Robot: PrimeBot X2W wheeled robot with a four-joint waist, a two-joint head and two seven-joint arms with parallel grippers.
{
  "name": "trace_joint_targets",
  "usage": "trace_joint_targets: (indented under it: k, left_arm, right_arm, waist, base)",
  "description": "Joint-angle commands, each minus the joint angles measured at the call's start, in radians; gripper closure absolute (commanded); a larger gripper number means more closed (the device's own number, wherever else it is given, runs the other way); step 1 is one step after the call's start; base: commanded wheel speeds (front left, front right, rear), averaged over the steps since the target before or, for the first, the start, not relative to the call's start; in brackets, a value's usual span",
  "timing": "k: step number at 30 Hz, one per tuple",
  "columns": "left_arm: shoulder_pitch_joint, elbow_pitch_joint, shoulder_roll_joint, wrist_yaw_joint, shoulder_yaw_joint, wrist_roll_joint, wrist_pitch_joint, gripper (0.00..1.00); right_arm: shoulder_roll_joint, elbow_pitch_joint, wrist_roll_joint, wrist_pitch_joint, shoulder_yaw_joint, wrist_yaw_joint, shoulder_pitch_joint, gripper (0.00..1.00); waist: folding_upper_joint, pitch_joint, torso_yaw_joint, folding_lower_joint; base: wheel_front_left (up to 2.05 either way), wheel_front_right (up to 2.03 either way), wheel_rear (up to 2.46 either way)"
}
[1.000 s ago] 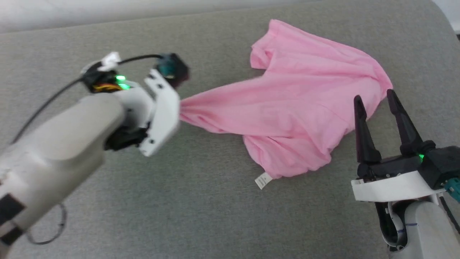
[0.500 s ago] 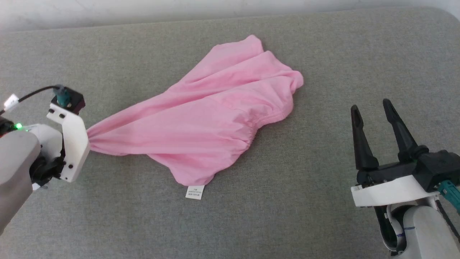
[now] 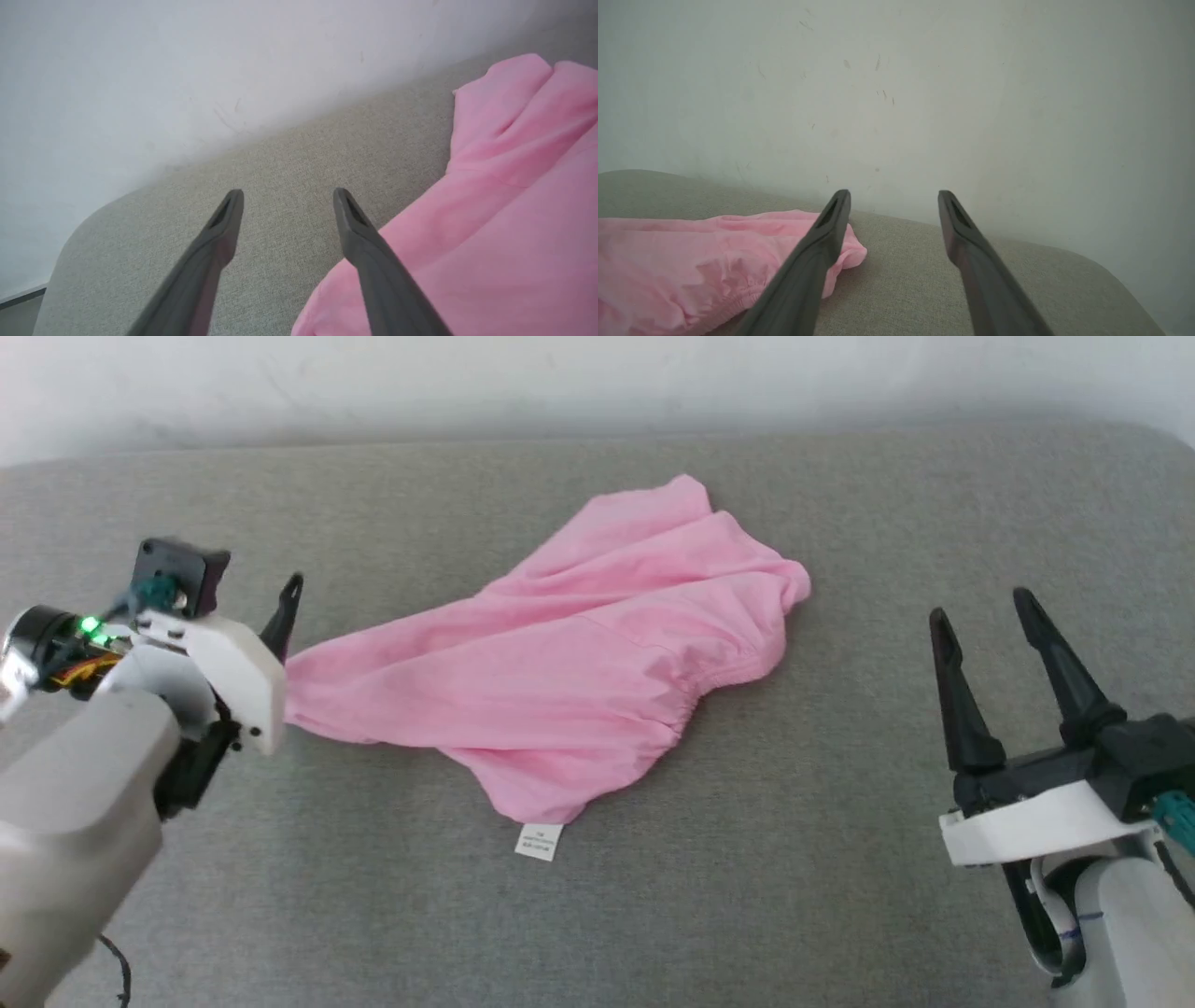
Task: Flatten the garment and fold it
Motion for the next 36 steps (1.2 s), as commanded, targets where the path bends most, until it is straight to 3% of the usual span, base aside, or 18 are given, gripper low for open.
trace_joint_targets:
  k: [1, 5, 10, 12, 13, 17, 22, 28, 36]
  left_arm:
    - [0.04, -0.02, -0.015, 0.047, 0.022, 0.015, -0.081, 0.0]
    - [0.1, -0.107, -0.035, 0.171, 0.108, 0.062, -0.152, 0.0]
    - [0.258, -0.348, -0.066, 0.326, 0.365, 0.248, -0.153, 0.0]
    - [0.343, -0.426, -0.087, 0.364, 0.464, 0.321, -0.154, 0.0]
    - [0.343, -0.426, -0.087, 0.364, 0.464, 0.321, -0.154, 0.0]
    - [0.498, -0.556, -0.145, 0.413, 0.644, 0.458, -0.154, 0.0]
    - [0.651, -0.648, -0.237, 0.404, 0.804, 0.574, -0.154, 0.0]
    - [0.735, -0.665, -0.347, 0.33, 0.892, 0.66, -0.154, 0.0]
    - [0.714, -0.644, -0.458, 0.229, 0.943, 0.755, -0.154, 0.0]
  right_arm:
    - [-0.015, 0.008, 0.0, -0.003, 0.021, -0.001, -0.027, 0.0]
    - [-0.077, 0.051, -0.007, -0.003, 0.102, -0.001, -0.08, 0.0]
    - [-0.157, 0.117, 0.03, 0.048, 0.225, -0.001, -0.184, 0.0]
    - [-0.196, 0.143, 0.054, 0.104, 0.281, -0.001, -0.23, 0.0]
    - [-0.196, 0.143, 0.054, 0.104, 0.281, -0.001, -0.23, 0.0]
    - [-0.277, 0.189, 0.125, 0.241, 0.396, -0.001, -0.34, 0.0]
    - [-0.368, 0.244, 0.282, 0.465, 0.574, -0.001, -0.492, 0.0]
    - [-0.42, 0.326, 0.506, 0.733, 0.751, -0.001, -0.665, 0.0]
    - [-0.398, 0.518, 0.672, 0.855, 0.859, -0.001, -0.772, 0.0]
  waist:
    - [0.0, -0.027, 0.031, 0.0001]
    - [0.0, -0.03, 0.048, 0.0001]
    - [0.0, -0.021, 0.072, 0.0001]
    - [0.0, -0.015, 0.08, 0.0001]
    - [0.0, -0.015, 0.08, 0.0001]
    - [0.0, -0.001, 0.093, 0.0001]
    - [0.0, 0.018, 0.111, 0.0001]
    - [0.0, 0.055, 0.147, 0.0001]
    - [0.0, 0.11, 0.205, 0.0001]
  base:
    - [0.0, 0.0, 0.0]
    - [0.0, 0.0, 0.0]
    - [0.0, 0.0, 0.0]
    - [0.0, 0.0, 0.0]
    - [0.0, 0.0, 0.0]
    - [0.0, 0.0, 0.0]
    - [0.0, 0.0, 0.0]
    - [0.0, 0.0, 0.0]
    - [0.0, 0.0, 0.0]
